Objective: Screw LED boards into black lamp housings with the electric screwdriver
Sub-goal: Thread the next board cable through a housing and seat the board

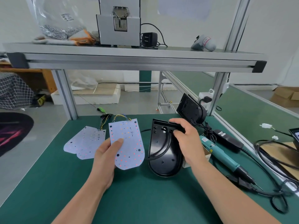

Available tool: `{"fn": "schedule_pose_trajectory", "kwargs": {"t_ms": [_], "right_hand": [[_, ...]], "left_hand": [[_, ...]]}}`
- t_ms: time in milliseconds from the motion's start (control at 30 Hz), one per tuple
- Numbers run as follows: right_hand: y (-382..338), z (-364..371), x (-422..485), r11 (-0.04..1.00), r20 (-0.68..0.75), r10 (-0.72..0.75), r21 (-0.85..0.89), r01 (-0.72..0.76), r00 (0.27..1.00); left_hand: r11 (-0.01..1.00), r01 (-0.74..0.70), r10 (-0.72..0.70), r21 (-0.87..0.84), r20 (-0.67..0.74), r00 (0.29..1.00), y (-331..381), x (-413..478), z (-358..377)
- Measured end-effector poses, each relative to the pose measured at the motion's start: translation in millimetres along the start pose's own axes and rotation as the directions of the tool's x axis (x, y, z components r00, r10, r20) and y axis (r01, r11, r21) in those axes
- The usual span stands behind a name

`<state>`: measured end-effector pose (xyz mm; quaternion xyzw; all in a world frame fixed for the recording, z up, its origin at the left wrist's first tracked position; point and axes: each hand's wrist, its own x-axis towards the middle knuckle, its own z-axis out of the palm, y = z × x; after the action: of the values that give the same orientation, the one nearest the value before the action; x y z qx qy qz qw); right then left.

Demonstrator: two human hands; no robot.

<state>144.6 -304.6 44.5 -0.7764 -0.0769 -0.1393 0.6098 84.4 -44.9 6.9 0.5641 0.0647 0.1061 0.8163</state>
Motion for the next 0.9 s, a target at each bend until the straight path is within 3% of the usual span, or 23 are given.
{"fn": "schedule_pose_trajectory", "kwargs": {"t_ms": [100, 200, 367, 467, 567, 700, 900], "right_hand": [[-3, 13, -7, 0.999, -0.024, 0.027, 0.018, -0.027, 0.999], [-9, 26, -12, 0.986, 0.033, 0.058, 0.158, -0.063, 0.998], [-10, 35, -15, 0.999, 0.21, -0.036, -0.019, 0.041, 0.977], [-10, 39, -15, 0.998, 0.219, -0.057, 0.004, 0.058, 0.974], [-11, 34, -15, 0.993, 0.205, 0.01, 0.109, -0.033, 0.979], [-7, 21, -13, 0.912, 0.265, 0.135, 0.344, -0.224, 0.955], [-6, 20, -16, 0.823, 0.353, 0.179, 0.458, -0.336, 0.918]], "left_hand": [[0.998, -0.046, 0.046, 0.043, 0.006, 0.999, 0, -8, 11], [0.993, -0.074, 0.071, 0.097, 0.026, 0.997, 0, -18, 24], [0.922, -0.209, 0.183, 0.327, 0.108, 0.977, -5, -25, 34], [0.865, -0.248, 0.189, 0.436, 0.173, 0.967, -4, -26, 37], [0.881, -0.251, 0.189, 0.4, 0.188, 0.964, -7, -24, 31], [0.958, -0.172, 0.176, 0.229, 0.003, 0.984, -10, -14, 25], [0.973, -0.184, 0.19, 0.139, -0.03, 0.981, -4, -6, 15]]}}
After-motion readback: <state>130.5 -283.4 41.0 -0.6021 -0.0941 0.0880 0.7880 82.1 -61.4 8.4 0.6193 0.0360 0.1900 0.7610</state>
